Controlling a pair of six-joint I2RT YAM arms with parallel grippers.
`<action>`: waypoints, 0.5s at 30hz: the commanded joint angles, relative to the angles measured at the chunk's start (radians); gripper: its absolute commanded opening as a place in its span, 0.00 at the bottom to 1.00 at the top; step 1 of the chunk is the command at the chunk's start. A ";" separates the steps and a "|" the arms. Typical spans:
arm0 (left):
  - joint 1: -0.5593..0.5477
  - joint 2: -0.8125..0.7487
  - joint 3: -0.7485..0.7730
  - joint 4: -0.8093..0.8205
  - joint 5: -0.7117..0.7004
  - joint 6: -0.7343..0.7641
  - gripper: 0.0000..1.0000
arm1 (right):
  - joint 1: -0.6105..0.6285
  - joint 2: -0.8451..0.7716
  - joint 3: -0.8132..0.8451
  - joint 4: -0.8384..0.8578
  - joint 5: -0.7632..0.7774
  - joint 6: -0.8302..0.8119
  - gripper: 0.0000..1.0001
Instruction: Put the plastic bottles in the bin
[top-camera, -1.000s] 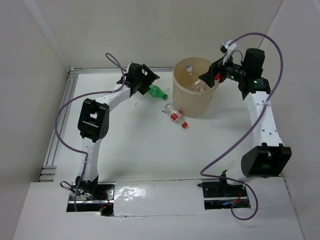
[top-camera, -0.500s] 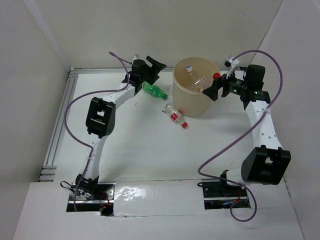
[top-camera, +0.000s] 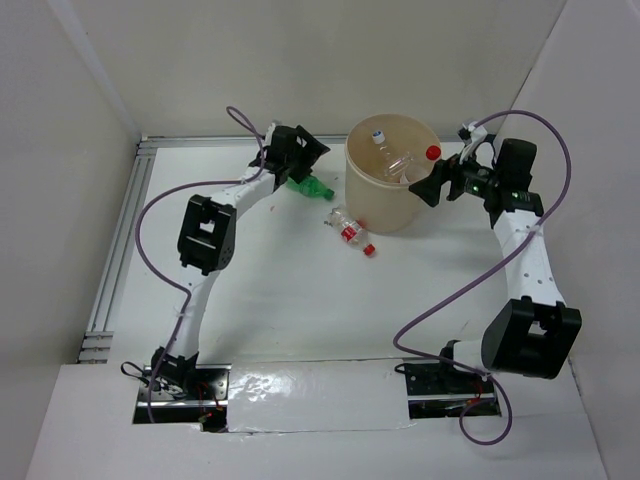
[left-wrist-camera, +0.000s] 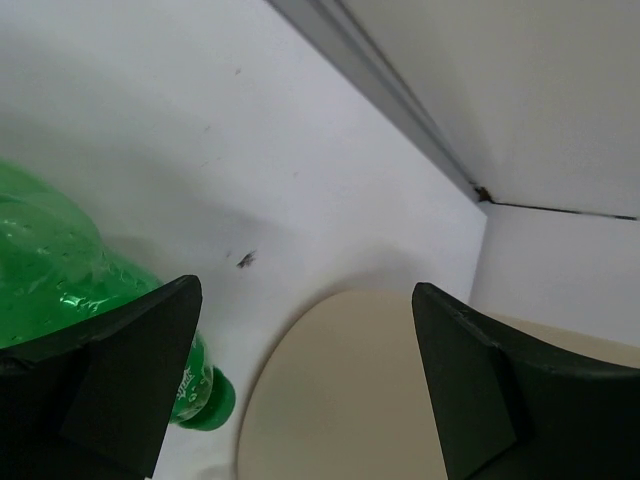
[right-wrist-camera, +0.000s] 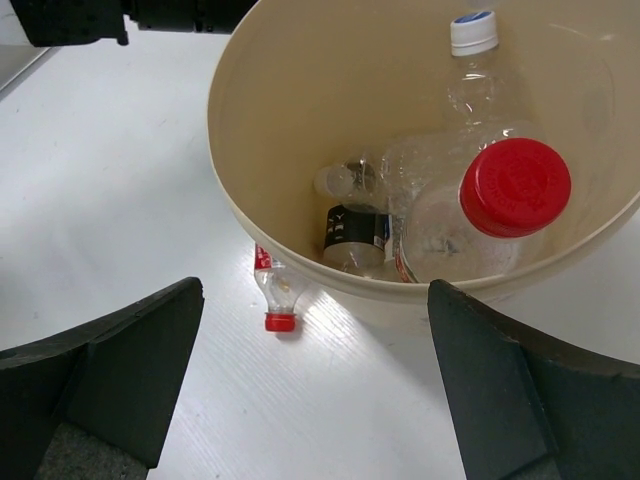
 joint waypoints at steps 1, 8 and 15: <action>-0.007 -0.118 -0.081 -0.187 -0.053 0.069 1.00 | -0.004 -0.036 -0.016 0.084 -0.033 0.035 1.00; 0.015 -0.294 -0.371 -0.240 -0.068 0.095 1.00 | -0.004 -0.036 -0.034 0.113 -0.053 0.046 1.00; 0.024 -0.498 -0.496 -0.065 0.030 0.264 1.00 | -0.004 -0.079 -0.063 0.113 -0.063 0.055 1.00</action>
